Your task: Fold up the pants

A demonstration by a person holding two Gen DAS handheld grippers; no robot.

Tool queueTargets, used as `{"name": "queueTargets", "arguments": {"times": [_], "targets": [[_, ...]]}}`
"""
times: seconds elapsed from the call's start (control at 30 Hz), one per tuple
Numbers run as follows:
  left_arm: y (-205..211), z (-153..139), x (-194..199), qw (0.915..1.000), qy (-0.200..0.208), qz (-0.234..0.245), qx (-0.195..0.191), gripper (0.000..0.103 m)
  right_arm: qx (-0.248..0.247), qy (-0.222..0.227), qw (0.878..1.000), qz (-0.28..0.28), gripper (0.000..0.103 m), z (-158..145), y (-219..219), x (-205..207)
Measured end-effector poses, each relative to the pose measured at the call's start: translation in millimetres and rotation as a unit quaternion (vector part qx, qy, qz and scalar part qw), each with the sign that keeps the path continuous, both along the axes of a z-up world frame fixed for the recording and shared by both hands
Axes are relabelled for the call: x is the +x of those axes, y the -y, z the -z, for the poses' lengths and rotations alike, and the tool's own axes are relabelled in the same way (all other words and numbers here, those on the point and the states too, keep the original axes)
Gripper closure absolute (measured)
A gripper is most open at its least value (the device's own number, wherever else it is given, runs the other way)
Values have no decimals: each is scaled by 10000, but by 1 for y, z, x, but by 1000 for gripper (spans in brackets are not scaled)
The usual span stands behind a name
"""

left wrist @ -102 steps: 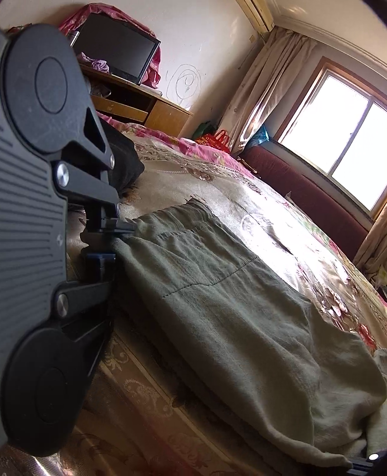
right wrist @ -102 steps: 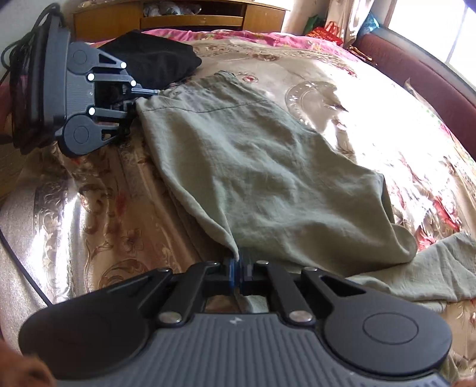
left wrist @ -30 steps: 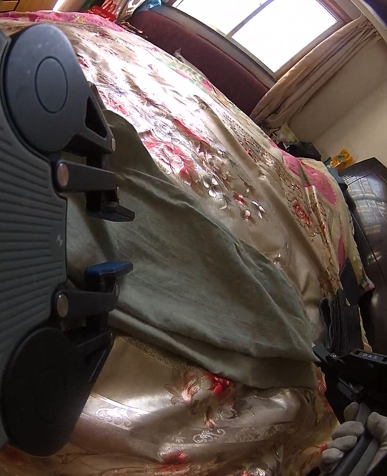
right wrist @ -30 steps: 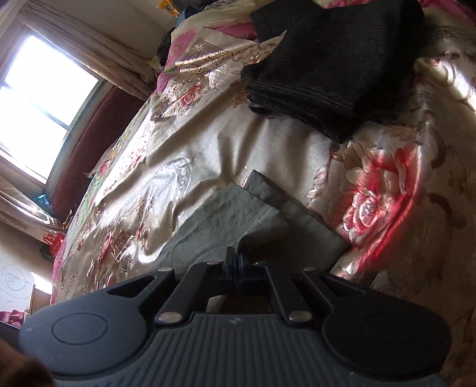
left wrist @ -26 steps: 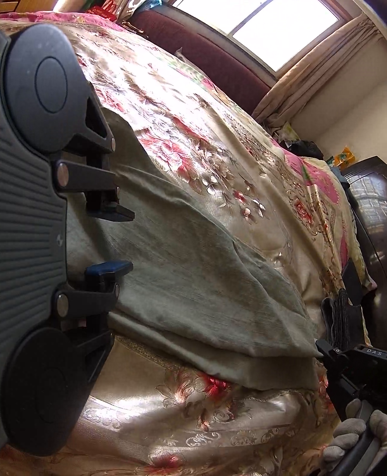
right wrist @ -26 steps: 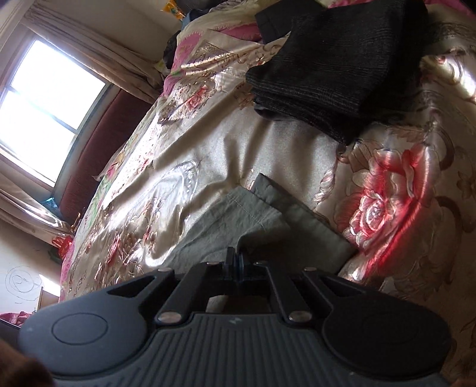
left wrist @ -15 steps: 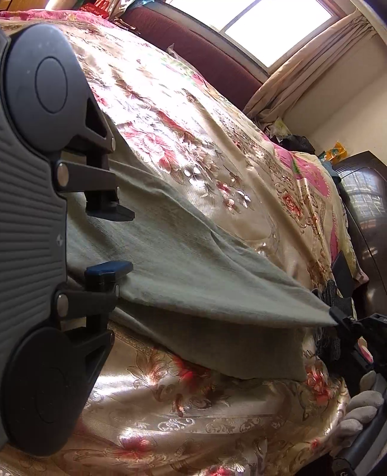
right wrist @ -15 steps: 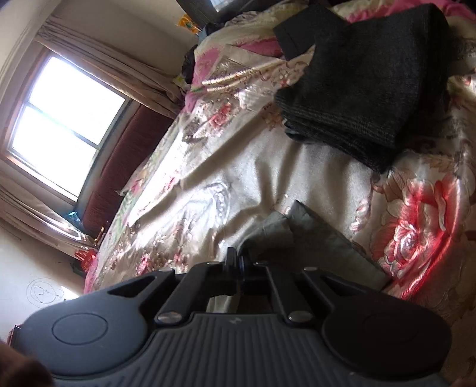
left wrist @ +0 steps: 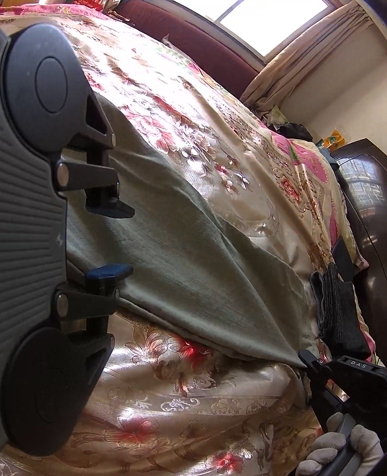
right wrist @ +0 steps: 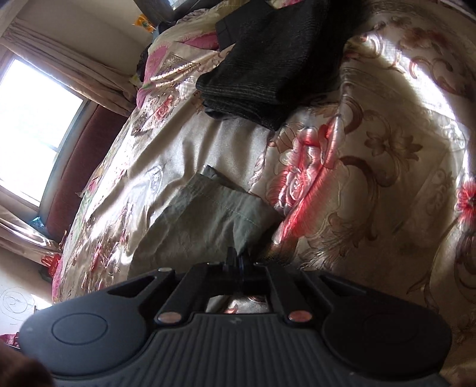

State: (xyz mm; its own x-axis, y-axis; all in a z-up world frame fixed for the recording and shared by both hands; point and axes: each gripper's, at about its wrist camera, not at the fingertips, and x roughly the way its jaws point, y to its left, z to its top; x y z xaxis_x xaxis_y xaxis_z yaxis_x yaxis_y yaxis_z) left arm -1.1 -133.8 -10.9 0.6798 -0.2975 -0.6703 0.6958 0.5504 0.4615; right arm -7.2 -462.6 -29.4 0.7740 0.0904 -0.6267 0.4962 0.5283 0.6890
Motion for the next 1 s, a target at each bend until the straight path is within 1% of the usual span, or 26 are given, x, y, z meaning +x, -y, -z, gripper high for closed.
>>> {"name": "queueTargets", "arguments": {"times": [0.07,0.13,0.2,0.27,0.3,0.33,0.37,0.4,0.43,0.47,0.5,0.53,0.57,0.6,0.7,0.77,0.83,0.87,0.93,1.0], "targets": [[1,0,0,10000,8,4,-5,54,-131,83,9999,-12,100,-7,-1,0],[2,1,-1,10000,10,17,10,54,-281,107,9995,-102,95,-10,-1,4],[3,3,-1,10000,38,29,42,54,-195,-62,9997,-150,95,-3,1,11],[3,2,-1,10000,40,24,39,54,-43,-122,9998,-121,95,1,4,16],[3,1,-1,10000,38,15,12,54,-26,-9,10000,-32,98,-3,5,16],[3,0,0,10000,25,9,-14,53,-80,244,9997,37,99,-11,5,13],[2,-1,0,10000,12,8,-21,53,-262,522,9983,39,99,-23,4,9],[2,0,0,10000,6,10,-6,53,-470,616,9970,67,99,-33,3,7],[2,1,1,10000,15,17,10,53,-547,588,9967,117,98,-37,4,7],[2,3,0,10000,35,26,29,53,-498,443,9977,88,98,-35,6,9],[3,3,1,10000,47,28,31,53,-457,212,9987,62,95,-29,8,11],[2,4,1,10000,52,19,23,53,-491,-60,9987,77,95,-21,8,11],[2,3,0,10000,48,-3,4,53,-487,-205,9986,60,95,-16,7,10],[2,3,0,10000,38,-14,-9,53,-370,-246,9990,89,95,-9,7,6],[-1,3,-1,10000,37,-3,-10,53,44,-94,9995,315,94,-5,12,-10],[-2,3,-1,10000,54,1,-13,51,27,-142,9994,314,94,-8,12,-17],[-2,3,-1,10000,51,-21,-43,51,-163,-284,9993,165,94,-12,11,-19],[-2,3,-1,10000,56,-27,-48,51,-207,-327,9992,112,92,-12,10,-17],[-2,4,-1,9999,70,-53,-61,51,-41,-315,9995,87,88,-5,11,-10],[-2,3,-2,9999,59,-78,-81,51,143,-262,9995,112,87,2,12,-2]]}}
